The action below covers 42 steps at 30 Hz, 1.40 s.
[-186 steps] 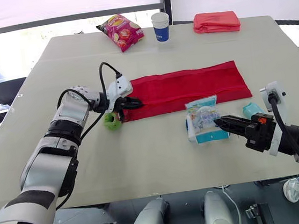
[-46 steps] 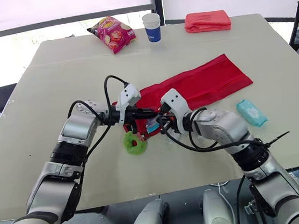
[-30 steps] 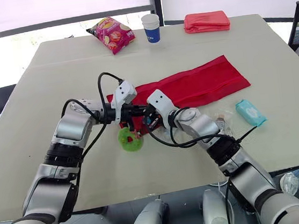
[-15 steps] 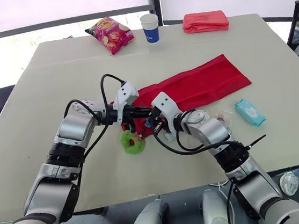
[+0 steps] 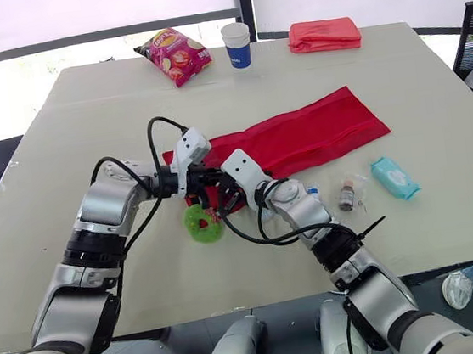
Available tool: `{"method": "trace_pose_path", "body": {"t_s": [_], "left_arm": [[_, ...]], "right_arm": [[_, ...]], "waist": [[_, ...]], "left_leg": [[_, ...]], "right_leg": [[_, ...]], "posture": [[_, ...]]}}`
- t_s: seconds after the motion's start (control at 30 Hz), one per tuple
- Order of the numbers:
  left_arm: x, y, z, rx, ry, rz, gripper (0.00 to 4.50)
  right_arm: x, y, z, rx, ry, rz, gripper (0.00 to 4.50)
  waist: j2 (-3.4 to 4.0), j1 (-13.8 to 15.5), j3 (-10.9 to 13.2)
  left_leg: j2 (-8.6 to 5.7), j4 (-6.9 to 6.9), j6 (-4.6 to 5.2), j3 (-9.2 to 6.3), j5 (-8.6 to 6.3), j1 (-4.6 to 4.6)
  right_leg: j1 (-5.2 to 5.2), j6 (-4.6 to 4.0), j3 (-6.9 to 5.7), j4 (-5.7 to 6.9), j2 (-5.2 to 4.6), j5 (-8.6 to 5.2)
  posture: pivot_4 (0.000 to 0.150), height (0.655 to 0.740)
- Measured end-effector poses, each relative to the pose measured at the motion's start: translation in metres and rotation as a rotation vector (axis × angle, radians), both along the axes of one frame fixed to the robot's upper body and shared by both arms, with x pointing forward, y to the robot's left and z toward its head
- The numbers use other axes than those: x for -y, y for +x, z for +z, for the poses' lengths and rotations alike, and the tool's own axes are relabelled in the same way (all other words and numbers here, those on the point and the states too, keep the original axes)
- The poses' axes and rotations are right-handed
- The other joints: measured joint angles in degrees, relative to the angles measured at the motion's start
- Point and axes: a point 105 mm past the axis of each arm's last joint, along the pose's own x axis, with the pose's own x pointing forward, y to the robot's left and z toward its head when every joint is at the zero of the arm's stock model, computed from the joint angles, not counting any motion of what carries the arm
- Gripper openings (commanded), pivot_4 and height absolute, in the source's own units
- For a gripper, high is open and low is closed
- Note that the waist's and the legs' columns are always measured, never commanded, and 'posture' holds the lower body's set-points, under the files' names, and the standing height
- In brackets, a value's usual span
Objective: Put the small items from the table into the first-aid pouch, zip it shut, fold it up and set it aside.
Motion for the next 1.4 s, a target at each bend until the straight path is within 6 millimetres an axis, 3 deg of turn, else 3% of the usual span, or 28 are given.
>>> {"method": "trace_pose_path", "body": {"t_s": [0.27, 0.4, 0.47, 0.57, 0.63, 0.67, 0.73, 0.8, 0.83, 1.1, 1.3, 1.4], "left_arm": [[-0.002, -0.001, 0.003, 0.016, 0.002, 0.009, 0.00], [0.000, -0.001, 0.004, 0.043, 0.005, -0.008, 0.00], [0.005, -0.003, 0.004, 0.077, 0.018, -0.046, 0.00], [0.013, -0.006, -0.002, 0.107, 0.037, -0.106, 0.00], [0.021, -0.008, -0.006, 0.165, 0.079, -0.178, 0.00], [0.014, -0.005, -0.010, 0.181, 0.123, -0.164, 0.00], [-0.013, 0.002, -0.025, 0.172, 0.210, -0.100, 0.00], [-0.016, 0.002, -0.027, 0.190, 0.230, -0.106, 0.00], [-0.016, 0.002, -0.027, 0.218, 0.241, -0.131, 0.00], [-0.039, 0.007, -0.029, 0.316, 0.327, -0.164, 0.00], [-0.088, 0.023, -0.013, 0.457, 0.447, -0.123, 0.00], [-0.095, 0.024, -0.005, 0.445, 0.406, -0.109, 0.82]], "right_arm": [[-0.002, 0.008, -0.001, 0.102, 0.028, -0.004, 0.04], [0.000, 0.004, -0.001, 0.105, 0.023, 0.042, 1.15], [0.011, -0.003, 0.001, 0.093, 0.037, 0.079, 2.06], [0.032, -0.017, 0.005, 0.041, 0.056, 0.119, 3.44], [0.059, -0.032, 0.013, -0.005, 0.050, 0.148, 4.17], [0.071, -0.038, 0.020, -0.004, 0.049, 0.163, 4.43], [0.103, -0.046, 0.043, 0.020, 0.033, 0.149, 4.48], [0.119, -0.052, 0.053, 0.029, 0.012, 0.143, 4.48], [0.127, -0.064, 0.061, 0.032, -0.006, 0.173, 4.48], [0.167, -0.093, 0.075, 0.032, -0.023, 0.188, 4.48], [0.219, -0.106, 0.087, 0.058, -0.075, 0.078, 4.48], [0.229, -0.116, 0.098, 0.074, -0.065, 0.074, 4.50]], "waist": [[0.02, 0.0, -0.1], [0.02, 0.2, -0.1], [0.03, 0.5, -0.1], [0.05, 0.7, -0.1], [0.09, 1.1, -0.1], [0.11, 1.2, -0.1], [0.14, 0.8, -0.1], [0.13, 1.0, -0.1], [0.13, 1.4, -0.1], [0.06, 1.8, -0.1], [0.04, 1.9, -0.1], [0.04, 2.0, -0.1]], "left_leg": [[-0.01, 0.00, 0.00, 0.01, 0.00, 0.01], [-0.02, 0.01, 0.00, -0.01, 0.00, 0.00], [-0.01, 0.02, 0.00, -0.06, 0.00, -0.03], [-0.03, 0.03, 0.00, -0.03, 0.00, -0.07], [-0.04, 0.05, 0.01, 0.00, -0.01, -0.12], [-0.05, 0.03, 0.01, 0.04, -0.01, -0.09], [-0.02, -0.06, 0.02, 0.08, -0.01, 0.00], [-0.01, -0.08, 0.02, -0.01, -0.01, -0.04], [-0.01, -0.08, 0.03, 0.02, -0.02, -0.04], [-0.02, -0.02, 0.05, 0.08, -0.03, -0.04], [-0.02, -0.02, 0.05, 0.12, -0.03, -0.04], [-0.03, 0.00, 0.09, 0.14, -0.05, -0.07]], "right_leg": [[0.02, 0.00, 0.01, -0.01, 0.00, 0.00], [0.02, 0.00, 0.00, -0.02, 0.00, 0.00], [0.03, 0.00, -0.01, -0.04, -0.03, 0.00], [0.03, 0.00, 0.00, -0.06, -0.06, 0.00], [0.02, 0.00, 0.01, -0.06, -0.06, 0.00], [0.03, 0.00, 0.04, -0.06, -0.05, 0.00], [-0.01, -0.01, 0.13, -0.03, 0.03, 0.01], [0.00, -0.01, 0.03, -0.07, 0.05, 0.00], [0.01, -0.01, 0.05, -0.10, 0.03, 0.01], [0.05, 0.00, 0.06, -0.08, -0.01, 0.01], [0.05, 0.00, 0.05, -0.09, 0.00, 0.01], [0.07, 0.00, 0.03, -0.10, -0.01, 0.01]], "posture": [[0.150, 0.7400], [0.150, 0.7400], [0.150, 0.7400], [0.150, 0.7400], [0.150, 0.7400], [0.150, 0.7400], [0.150, 0.7400], [0.150, 0.7400], [0.150, 0.7400], [0.150, 0.7400], [0.150, 0.7400], [0.150, 0.7400]]}}
